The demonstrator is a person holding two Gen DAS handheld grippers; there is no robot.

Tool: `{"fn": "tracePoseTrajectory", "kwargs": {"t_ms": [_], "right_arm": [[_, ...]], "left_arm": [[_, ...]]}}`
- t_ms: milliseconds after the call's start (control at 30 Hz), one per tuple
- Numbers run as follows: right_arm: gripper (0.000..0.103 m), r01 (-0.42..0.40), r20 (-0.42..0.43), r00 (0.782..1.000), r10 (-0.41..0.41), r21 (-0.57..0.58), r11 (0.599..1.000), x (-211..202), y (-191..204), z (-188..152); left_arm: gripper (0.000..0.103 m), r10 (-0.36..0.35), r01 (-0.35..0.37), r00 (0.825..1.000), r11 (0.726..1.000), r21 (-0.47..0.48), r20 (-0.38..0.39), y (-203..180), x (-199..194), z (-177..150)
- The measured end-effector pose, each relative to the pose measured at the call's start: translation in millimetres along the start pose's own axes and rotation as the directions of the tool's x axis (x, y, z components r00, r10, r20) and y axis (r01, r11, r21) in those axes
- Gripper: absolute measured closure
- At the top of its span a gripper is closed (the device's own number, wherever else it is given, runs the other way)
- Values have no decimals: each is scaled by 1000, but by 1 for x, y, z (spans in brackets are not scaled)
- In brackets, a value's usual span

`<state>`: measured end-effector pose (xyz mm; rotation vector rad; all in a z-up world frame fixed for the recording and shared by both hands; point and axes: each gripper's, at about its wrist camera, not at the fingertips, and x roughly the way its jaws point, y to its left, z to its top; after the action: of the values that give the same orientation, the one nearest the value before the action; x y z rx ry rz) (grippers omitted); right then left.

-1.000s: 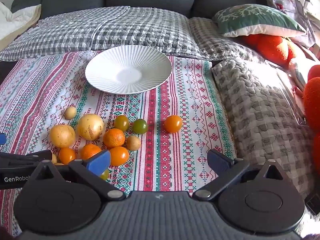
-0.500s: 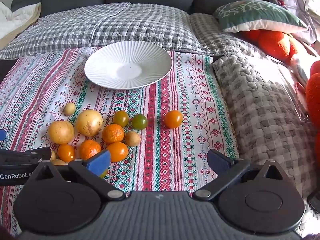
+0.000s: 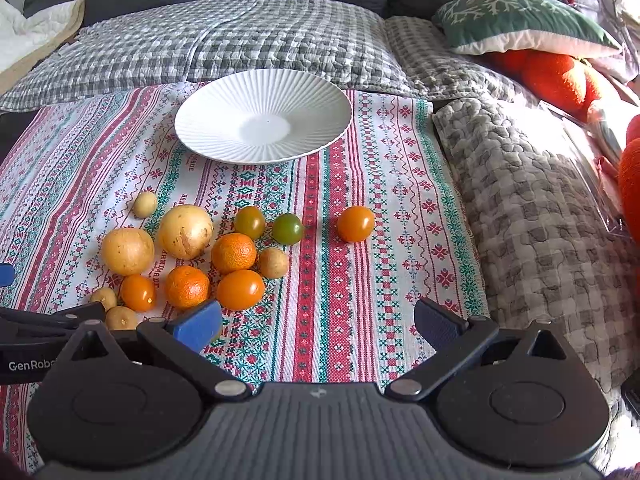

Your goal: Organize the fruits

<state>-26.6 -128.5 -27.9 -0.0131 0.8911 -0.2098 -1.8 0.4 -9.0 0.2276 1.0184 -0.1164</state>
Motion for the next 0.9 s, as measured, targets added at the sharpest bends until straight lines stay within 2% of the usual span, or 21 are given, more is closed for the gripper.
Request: {"fn": "tracePoseTrajectory", "kwargs": {"t_ms": [900], "right_arm": [[0,1,-3,1000,-1,0,1000,2,2,0]], "left_arm": [[6,0,0,1000,1000,-3,-13,0,4,-2]]}}
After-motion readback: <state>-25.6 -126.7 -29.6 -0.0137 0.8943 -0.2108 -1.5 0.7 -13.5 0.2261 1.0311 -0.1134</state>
